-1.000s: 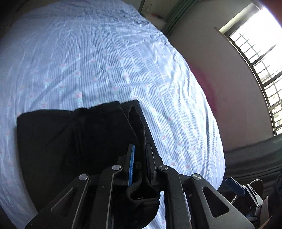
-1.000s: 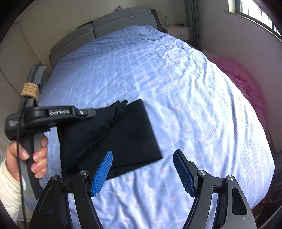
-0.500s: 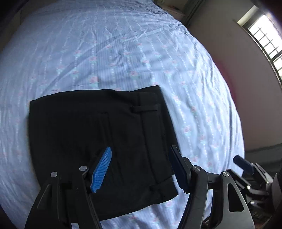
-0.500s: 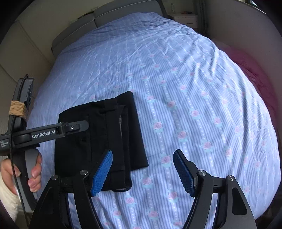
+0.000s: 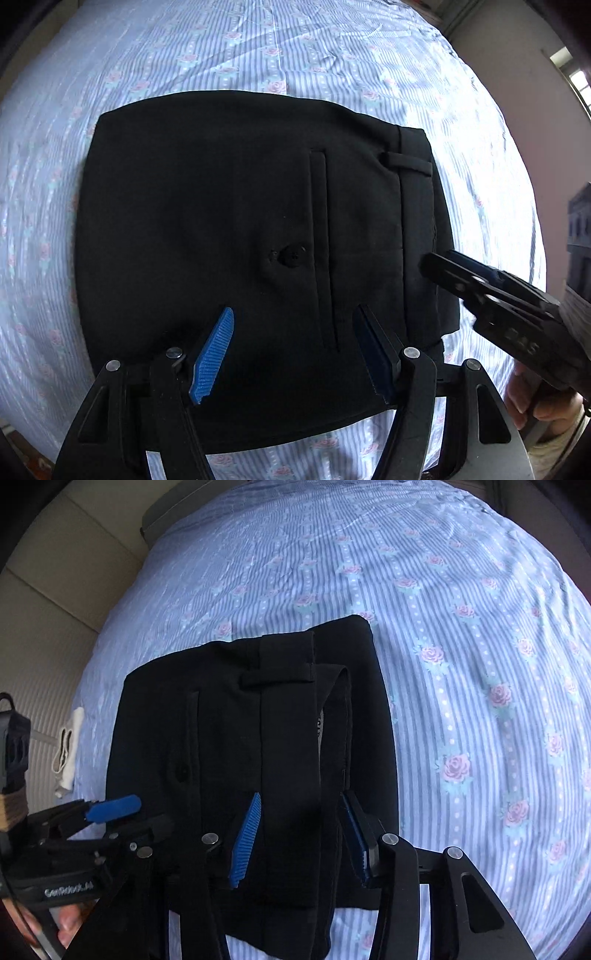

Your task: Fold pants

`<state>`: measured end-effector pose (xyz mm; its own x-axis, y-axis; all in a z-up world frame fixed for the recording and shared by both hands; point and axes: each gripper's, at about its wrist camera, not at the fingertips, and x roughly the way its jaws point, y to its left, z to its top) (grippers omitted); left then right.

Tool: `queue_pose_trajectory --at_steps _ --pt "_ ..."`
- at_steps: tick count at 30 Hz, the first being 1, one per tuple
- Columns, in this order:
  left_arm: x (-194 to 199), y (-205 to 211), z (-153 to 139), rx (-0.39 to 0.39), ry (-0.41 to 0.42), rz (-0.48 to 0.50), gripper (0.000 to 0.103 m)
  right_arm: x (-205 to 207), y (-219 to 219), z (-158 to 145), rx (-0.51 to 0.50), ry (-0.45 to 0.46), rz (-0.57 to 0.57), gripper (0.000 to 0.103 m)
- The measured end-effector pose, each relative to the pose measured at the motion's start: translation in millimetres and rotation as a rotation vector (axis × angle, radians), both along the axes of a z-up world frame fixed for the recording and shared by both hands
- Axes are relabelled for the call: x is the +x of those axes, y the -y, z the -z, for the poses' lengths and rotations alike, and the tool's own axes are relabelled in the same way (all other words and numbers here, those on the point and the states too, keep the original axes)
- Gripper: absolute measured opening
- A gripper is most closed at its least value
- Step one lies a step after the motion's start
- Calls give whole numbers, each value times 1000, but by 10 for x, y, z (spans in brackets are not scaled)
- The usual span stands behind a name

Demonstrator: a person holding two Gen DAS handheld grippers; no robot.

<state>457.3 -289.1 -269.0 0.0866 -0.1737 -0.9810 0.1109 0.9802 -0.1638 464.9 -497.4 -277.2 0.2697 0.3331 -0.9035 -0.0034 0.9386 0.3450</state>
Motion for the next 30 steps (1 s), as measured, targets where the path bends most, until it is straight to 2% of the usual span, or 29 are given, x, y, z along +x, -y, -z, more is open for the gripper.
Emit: queue_pose_trajectory --at_steps 4,5,6,10,12,16,22,28,30 --pt "-5 47 8 -29 -8 8 66 63 15 146 28 -43 32 42" --pt "5 64 5 -30 -9 12 66 53 12 147 42 -44 31 40" --pt "8 76 4 -31 -9 18 66 49 -2 148 56 -49 25 33" --pt "-14 110 -35 -42 -8 34 66 -11 -32 99 58 -28 12 32" --pt "-2 157 -50 -41 -10 41 66 3 -4 165 59 -57 30 32" --pt "-75 135 -99 -42 -13 46 66 16 73 265 133 -93 79 32" --pt "-107 136 -120 -56 -32 37 66 41 132 337 250 -145 72 32" --pt "-149 240 -170 -31 -10 68 66 -102 133 115 277 -78 27 31" --pt "-152 266 -177 -33 -15 73 66 -121 168 119 306 -84 34 29"
